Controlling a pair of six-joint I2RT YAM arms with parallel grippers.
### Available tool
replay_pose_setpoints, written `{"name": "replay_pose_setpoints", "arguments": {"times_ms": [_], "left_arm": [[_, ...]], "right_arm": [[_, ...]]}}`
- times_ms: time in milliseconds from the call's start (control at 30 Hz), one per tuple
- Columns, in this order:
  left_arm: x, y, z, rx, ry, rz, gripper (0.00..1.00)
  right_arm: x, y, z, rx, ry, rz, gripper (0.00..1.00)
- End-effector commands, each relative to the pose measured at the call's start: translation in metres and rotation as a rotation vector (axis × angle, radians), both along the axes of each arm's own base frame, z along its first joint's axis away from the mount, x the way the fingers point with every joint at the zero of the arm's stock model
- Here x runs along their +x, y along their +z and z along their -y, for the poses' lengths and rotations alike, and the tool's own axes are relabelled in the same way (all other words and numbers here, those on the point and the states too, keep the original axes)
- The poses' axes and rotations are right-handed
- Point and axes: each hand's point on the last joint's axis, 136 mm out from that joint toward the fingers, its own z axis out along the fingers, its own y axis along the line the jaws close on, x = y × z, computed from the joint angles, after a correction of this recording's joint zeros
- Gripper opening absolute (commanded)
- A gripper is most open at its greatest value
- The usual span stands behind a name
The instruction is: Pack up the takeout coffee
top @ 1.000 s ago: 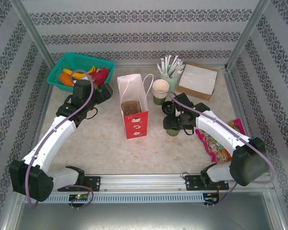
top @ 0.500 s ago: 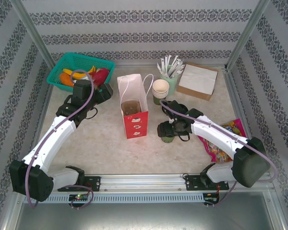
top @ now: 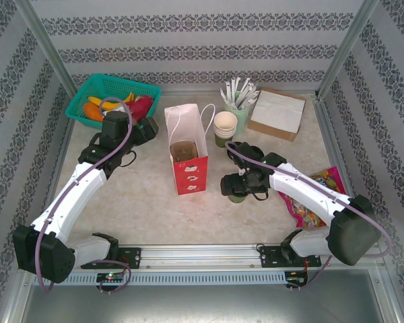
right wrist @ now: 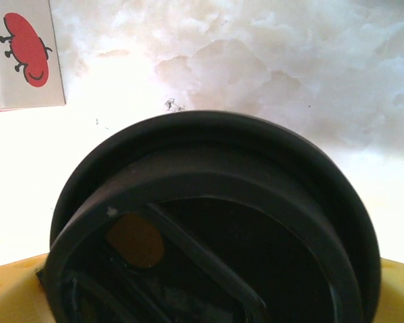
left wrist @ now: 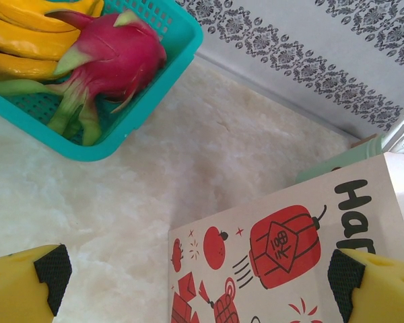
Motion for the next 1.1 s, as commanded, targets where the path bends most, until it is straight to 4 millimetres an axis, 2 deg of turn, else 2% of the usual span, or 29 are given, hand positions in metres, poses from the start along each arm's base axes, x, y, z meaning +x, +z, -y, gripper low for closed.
{"name": "replay_pose_setpoints", "arguments": {"times_ms": [0, 267, 467, 700, 1067], "left_arm": [[0.005, 0.024, -0.008, 0.02, 0.021, 0.068, 1.0], [0.004, 0.021, -0.011, 0.039, 0.025, 0.061, 1.0], [0.001, 0.018, -0.013, 0.046, 0.028, 0.051, 1.0], [-0.001, 0.018, -0.016, 0.049, 0.034, 0.053, 1.0], [0.0, 0.016, -0.017, 0.045, 0.039, 0.05, 1.0]], "right_arm": [[-0.005, 0.005, 0.008, -0.065, -0.014, -0.043, 0.98], [-0.007, 0.011, 0.013, -0.132, -0.041, -0.131, 0.98], [-0.006, 0.013, 0.006, -0.12, -0.038, -0.183, 0.98], [-0.005, 0.01, 0.005, -0.093, -0.078, -0.255, 0.98], [0.0, 0.006, 0.002, -0.105, -0.082, -0.265, 0.98]]}}
